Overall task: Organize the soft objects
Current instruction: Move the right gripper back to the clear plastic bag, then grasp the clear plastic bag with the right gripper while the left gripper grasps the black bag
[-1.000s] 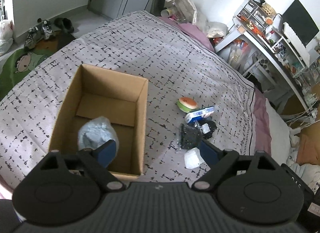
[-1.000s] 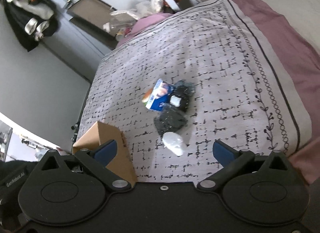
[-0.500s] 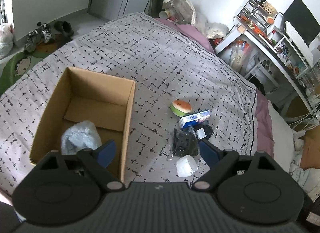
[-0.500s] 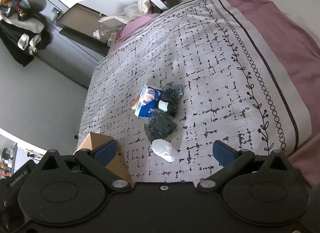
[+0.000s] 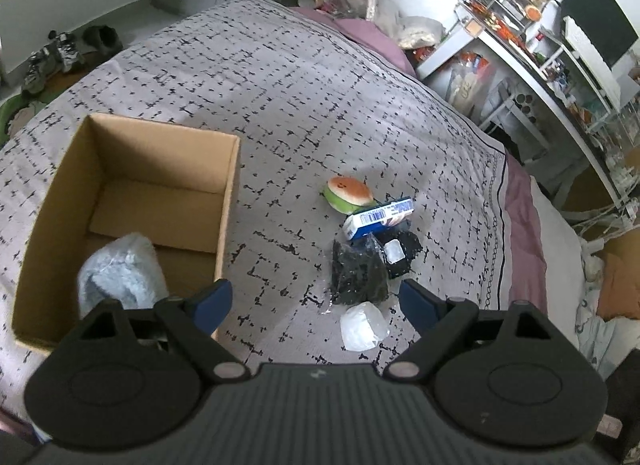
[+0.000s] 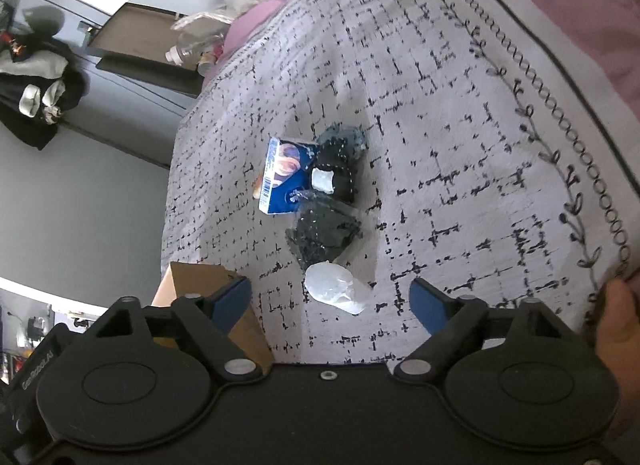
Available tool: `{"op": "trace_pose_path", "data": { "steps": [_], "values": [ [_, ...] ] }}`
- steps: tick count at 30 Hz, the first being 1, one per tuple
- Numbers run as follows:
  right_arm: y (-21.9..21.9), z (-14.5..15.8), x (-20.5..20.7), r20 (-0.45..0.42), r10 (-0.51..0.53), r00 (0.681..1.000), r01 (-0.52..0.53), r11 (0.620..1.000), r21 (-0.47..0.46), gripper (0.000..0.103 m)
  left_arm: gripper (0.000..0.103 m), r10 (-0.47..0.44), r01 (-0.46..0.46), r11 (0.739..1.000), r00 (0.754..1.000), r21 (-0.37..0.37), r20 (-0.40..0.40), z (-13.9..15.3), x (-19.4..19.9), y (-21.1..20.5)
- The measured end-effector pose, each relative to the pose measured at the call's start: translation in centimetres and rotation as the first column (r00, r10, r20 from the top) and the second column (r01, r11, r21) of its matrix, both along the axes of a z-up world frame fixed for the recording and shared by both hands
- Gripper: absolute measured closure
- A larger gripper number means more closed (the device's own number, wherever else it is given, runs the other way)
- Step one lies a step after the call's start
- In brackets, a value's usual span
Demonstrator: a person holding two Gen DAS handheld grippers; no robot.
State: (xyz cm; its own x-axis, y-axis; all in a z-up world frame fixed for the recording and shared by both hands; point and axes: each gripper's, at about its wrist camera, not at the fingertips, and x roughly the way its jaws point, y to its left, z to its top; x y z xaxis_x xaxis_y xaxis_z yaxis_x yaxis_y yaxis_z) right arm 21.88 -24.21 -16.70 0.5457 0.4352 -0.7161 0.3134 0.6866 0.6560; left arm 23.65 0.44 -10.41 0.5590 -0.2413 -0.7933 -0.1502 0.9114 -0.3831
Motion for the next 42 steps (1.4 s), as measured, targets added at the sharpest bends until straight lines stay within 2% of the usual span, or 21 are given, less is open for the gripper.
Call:
{"op": "trace_pose_path", "data": {
  "steps": [8,12,17,21,24,25,29,30,31,42],
  "values": [
    [1.0,-2.1,1.2,-0.040,-0.027,0.999,0.029,0.998,0.058,0.039,0.017,-0.067,0.067,0.997,0.998,-0.027,-0.010,-1.2,1.9,-0.6],
    [1.6,-2.7,1.6,-0.054,-0.023,0.998,0.025,0.999,0.039,0.040,0.018,-0.091,0.090,0.995,0.996,-0.044,-0.018,-2.1,2.9,-0.8],
    [2.6,-3.6,2.5,-0.069,-0.013,0.998,0.014,1.000,0.006,0.040,0.025,-0.117,0.115,0.991,0.993,-0.068,-0.029,-3.3,4.1,-1.1],
    [3.2,-4.0,2.9,-0.069,-0.009,0.998,0.009,1.000,0.001,0.041,0.026,-0.127,0.123,0.989,0.991,-0.084,-0.042,-4.0,5.1,-1.1],
    [3.6,-4.2,3.2,-0.069,-0.004,0.998,0.002,1.000,-0.027,0.052,0.026,-0.130,0.125,0.988,0.990,-0.095,-0.046,-4.3,5.8,-1.0],
    [3.6,-4.5,3.3,-0.077,-0.004,0.997,0.002,0.999,-0.032,0.060,0.026,-0.131,0.127,0.987,0.990,-0.098,-0.045,-4.4,6.0,-1.0],
    [3.4,-4.2,3.2,-0.059,-0.020,0.998,0.017,0.998,-0.056,0.062,0.026,-0.134,0.128,0.987,0.990,-0.101,-0.048,-4.7,6.8,-1.0],
    [3.2,-4.0,3.1,-0.050,-0.030,0.998,0.027,0.997,-0.068,0.066,0.026,-0.133,0.127,0.987,0.990,-0.102,-0.051,-4.8,7.0,-1.1],
    [2.9,-3.9,3.1,-0.051,-0.039,0.998,0.035,0.997,-0.066,0.080,0.026,-0.133,0.126,0.987,0.990,-0.104,-0.054,-4.9,7.1,-1.2],
    [0.8,-3.8,2.5,-0.047,-0.120,0.992,0.117,0.991,-0.072,0.080,0.026,-0.157,0.147,0.984,0.982,-0.099,-0.102,-7.3,8.1,-3.4]
  ]
}}
